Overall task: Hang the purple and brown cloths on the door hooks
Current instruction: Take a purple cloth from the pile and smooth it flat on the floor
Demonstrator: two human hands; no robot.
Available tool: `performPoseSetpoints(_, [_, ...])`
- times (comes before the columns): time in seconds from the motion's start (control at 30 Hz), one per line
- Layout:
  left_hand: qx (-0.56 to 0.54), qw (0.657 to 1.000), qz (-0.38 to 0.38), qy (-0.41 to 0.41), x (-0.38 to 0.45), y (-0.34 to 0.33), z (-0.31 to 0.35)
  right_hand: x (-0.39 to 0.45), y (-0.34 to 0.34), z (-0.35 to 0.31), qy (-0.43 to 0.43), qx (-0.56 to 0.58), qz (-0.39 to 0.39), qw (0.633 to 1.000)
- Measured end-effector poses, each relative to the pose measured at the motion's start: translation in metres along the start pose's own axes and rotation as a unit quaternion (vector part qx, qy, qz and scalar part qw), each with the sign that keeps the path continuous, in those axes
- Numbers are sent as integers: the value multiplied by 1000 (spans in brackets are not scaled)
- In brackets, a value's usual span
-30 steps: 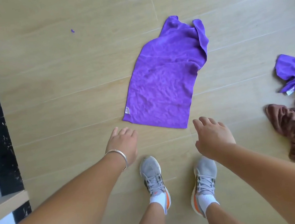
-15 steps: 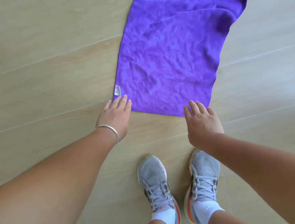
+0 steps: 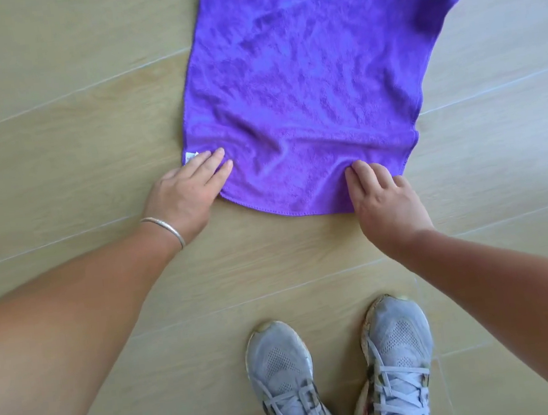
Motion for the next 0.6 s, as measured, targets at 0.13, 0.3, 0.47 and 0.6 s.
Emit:
performPoseSetpoints(0.13, [-42, 997, -58, 16, -3, 14, 8, -4, 16, 10, -2, 44, 34, 998])
performPoseSetpoints(0.3, [-49, 988, -142, 32, -53, 41, 24, -58, 36, 14, -2, 44, -17, 999])
performPoseSetpoints(0.47, [-32, 963, -267, 16, -101, 96, 51, -127, 88, 25, -4, 38, -53, 998])
performPoseSetpoints(0.6, [-45, 957, -288, 16, -112, 172, 68, -164, 156, 44, 5, 32, -64, 997])
Point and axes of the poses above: each hand's wrist, its own x-axis towards the middle knuckle, its own y-axis out of the back of the hand, z = x × y, the point moved 8 cm from there along x, towards the middle knuckle, and after that the axes turned 3 degrees about z, right-handed, at the moved point
